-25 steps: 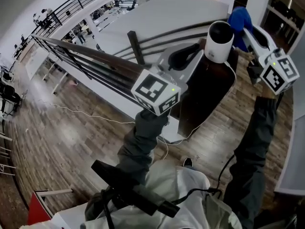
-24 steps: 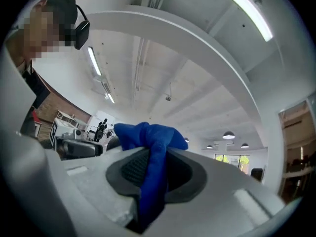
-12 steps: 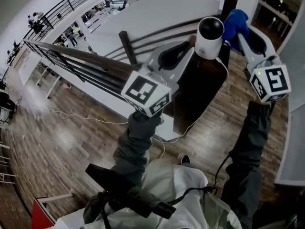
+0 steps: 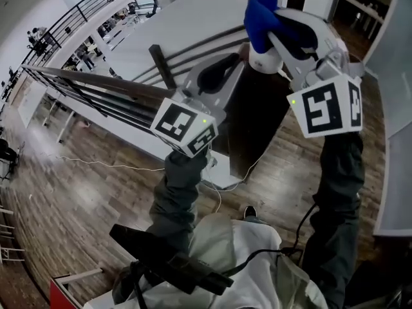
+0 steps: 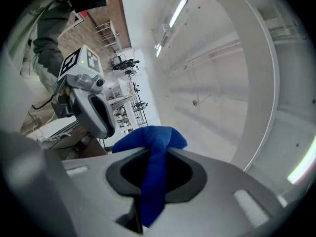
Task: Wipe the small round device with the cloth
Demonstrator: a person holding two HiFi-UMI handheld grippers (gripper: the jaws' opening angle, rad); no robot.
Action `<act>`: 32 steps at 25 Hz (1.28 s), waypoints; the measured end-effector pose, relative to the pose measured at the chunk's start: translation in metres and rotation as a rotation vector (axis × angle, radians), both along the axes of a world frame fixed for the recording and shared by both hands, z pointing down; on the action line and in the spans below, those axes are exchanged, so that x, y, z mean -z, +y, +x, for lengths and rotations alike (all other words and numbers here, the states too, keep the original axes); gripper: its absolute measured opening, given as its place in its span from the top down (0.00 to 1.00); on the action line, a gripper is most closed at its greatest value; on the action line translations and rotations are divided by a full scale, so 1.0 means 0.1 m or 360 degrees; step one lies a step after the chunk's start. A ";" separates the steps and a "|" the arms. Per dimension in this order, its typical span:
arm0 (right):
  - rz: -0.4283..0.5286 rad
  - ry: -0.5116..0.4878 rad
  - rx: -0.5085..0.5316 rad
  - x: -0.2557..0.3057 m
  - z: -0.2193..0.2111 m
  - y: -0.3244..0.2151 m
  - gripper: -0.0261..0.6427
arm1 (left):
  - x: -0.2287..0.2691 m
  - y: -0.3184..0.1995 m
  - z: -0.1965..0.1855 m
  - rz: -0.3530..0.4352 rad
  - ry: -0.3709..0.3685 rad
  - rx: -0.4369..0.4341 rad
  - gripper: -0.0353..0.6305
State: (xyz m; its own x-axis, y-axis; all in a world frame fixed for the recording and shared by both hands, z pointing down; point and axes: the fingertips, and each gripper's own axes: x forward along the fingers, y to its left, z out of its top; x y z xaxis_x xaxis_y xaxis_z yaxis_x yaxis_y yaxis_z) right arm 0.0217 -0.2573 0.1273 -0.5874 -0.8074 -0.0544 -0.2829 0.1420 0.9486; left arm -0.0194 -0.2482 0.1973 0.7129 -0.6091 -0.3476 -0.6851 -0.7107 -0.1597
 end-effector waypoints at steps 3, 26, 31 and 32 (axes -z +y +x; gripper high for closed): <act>0.0052 0.0115 -0.0018 -0.20 -0.07 0.18 0.85 | 0.04 0.02 -0.05 -0.0006 0.0021 0.0015 0.90; 0.0030 0.0258 -0.0414 0.02 -0.37 -0.20 0.85 | 0.05 0.17 -0.77 -0.0006 0.0109 0.0224 0.90; -0.0021 0.0404 -0.0440 -0.34 -0.51 -0.14 0.85 | 0.00 0.15 -0.84 -0.0013 0.0127 0.0235 0.90; -0.0047 0.0453 -0.0445 -0.45 -0.53 -0.13 0.85 | -0.01 0.16 -0.84 -0.0015 0.0127 0.0230 0.90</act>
State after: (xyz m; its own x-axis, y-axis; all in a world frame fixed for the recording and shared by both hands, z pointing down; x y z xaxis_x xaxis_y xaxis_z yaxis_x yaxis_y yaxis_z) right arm -0.0311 -0.2699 0.1723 -0.3330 -0.9371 0.1042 -0.0412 0.1249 0.9913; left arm -0.1032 -0.2324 0.1979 0.5881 -0.7067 -0.3933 -0.7905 -0.6051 -0.0948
